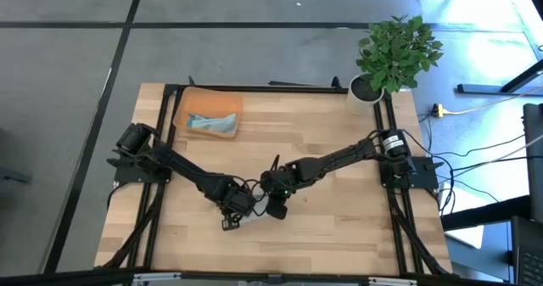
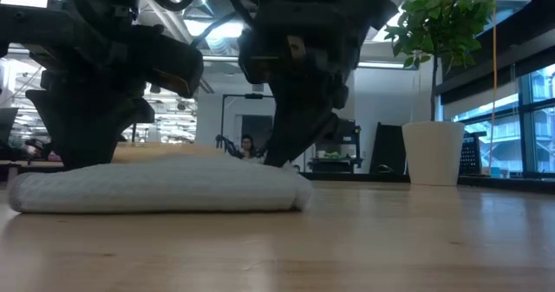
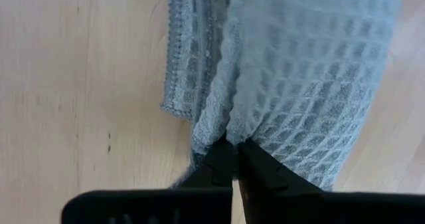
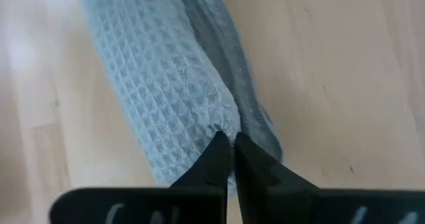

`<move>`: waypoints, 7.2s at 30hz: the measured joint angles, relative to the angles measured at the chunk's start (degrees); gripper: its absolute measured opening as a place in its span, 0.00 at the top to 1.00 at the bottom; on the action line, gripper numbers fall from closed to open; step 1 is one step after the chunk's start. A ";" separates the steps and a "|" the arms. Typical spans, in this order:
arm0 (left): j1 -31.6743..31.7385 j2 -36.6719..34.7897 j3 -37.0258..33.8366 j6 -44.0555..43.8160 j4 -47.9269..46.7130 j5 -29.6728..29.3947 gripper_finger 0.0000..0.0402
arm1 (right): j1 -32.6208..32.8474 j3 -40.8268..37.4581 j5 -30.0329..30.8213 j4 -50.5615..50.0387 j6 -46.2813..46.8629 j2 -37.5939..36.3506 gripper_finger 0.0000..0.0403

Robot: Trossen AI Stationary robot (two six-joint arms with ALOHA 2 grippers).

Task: Roll microfiber towels into tight, uniform cylinder then place into a basket
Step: Roll the gray microfiber cloth

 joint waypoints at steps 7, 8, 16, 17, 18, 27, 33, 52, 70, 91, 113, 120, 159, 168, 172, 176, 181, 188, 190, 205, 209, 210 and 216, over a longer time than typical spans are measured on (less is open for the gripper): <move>-0.02 0.02 0.00 0.04 -0.11 -0.11 1.00 | -0.03 -1.00 0.48 -0.86 0.56 0.08 0.93; -0.02 0.02 0.00 0.04 -0.11 -0.11 1.00 | -0.05 -1.08 0.48 -0.86 0.36 0.08 0.92; -0.17 0.02 0.00 -1.01 0.68 -1.41 0.99 | -0.07 -1.29 0.61 -0.97 -0.82 0.15 0.85; -0.17 0.02 -0.02 -0.99 0.70 -1.52 0.98 | -0.07 -1.31 0.65 -0.97 -0.81 0.17 0.85; -0.16 0.02 -0.02 -1.00 0.72 -1.53 0.97 | -0.07 -1.31 0.67 -0.97 -0.82 0.19 0.84; -0.11 0.04 -0.02 -1.07 0.73 -2.22 0.80 | -0.07 -1.38 0.77 -1.21 0.51 0.23 0.71; 0.86 -0.44 0.00 -1.45 0.31 -0.97 0.78 | -0.07 -1.40 0.76 -1.25 0.71 0.24 0.63; -2.82 -11.75 -0.11 2.49 1.29 -12.31 0.79 | -0.07 -1.40 0.72 -1.41 3.68 0.25 0.59; -5.10 -2.47 -0.02 10.94 9.60 -13.60 0.79 | -0.07 -1.40 0.59 -1.63 2.03 0.28 0.59; -5.07 -2.58 -2.47 10.68 11.46 -15.26 0.79 | -0.23 -1.40 0.36 -1.21 -3.87 0.28 0.59; -5.07 -2.58 -2.58 10.43 11.63 -14.91 0.79 | -0.47 -1.36 -1.53 -2.17 -7.93 -1.07 0.77; -5.07 -2.58 -2.58 10.40 11.63 -14.88 0.79 | -0.63 0.43 -2.81 -7.54 -9.56 -1.17 0.72; -5.07 -2.54 -2.64 10.16 12.37 -14.88 0.79 | 12.70 3.27 14.44 -29.88 -20.43 -21.15 0.66; -4.82 -2.54 -2.64 8.98 12.55 -14.91 0.79 | 15.91 -9.80 22.42 -15.73 -18.94 -33.23 0.66; -4.27 -2.54 -2.64 8.98 12.88 -14.88 0.79 | 15.93 -13.10 21.35 -10.18 -18.96 -35.67 0.66; -3.71 -2.54 -2.64 8.91 12.96 -14.85 0.79 | 15.93 -13.29 21.24 -10.08 -21.69 -35.61 0.66; -3.39 -2.54 -2.64 8.80 12.96 -14.77 0.79 | 15.93 -13.29 21.20 -9.77 -21.84 -35.37 0.66; -3.39 -2.54 -2.64 5.97 12.96 -14.56 0.79 | 15.90 -13.29 21.18 -9.77 -21.84 -35.37 0.66; -3.39 -2.54 -2.64 5.97 12.96 -14.56 0.79 | 15.90 -13.29 21.18 -9.75 -21.80 -35.37 0.66; -3.39 -2.54 -2.62 5.79 15.11 -15.32 0.79 | 15.90 -13.29 21.18 -9.77 -21.82 -35.37 0.66; -3.39 -2.54 -2.62 5.78 17.12 -15.19 0.79 | 15.90 -13.29 21.18 -9.77 -21.90 -35.37 0.66; -3.39 -2.54 -2.62 5.89 18.15 -14.99 0.79 | 15.90 -13.29 21.18 -9.77 -21.82 -35.37 0.66; -3.39 -2.54 -2.62 6.00 19.15 -14.98 0.79 | 15.90 -13.29 21.18 -9.77 -21.83 -35.37 0.66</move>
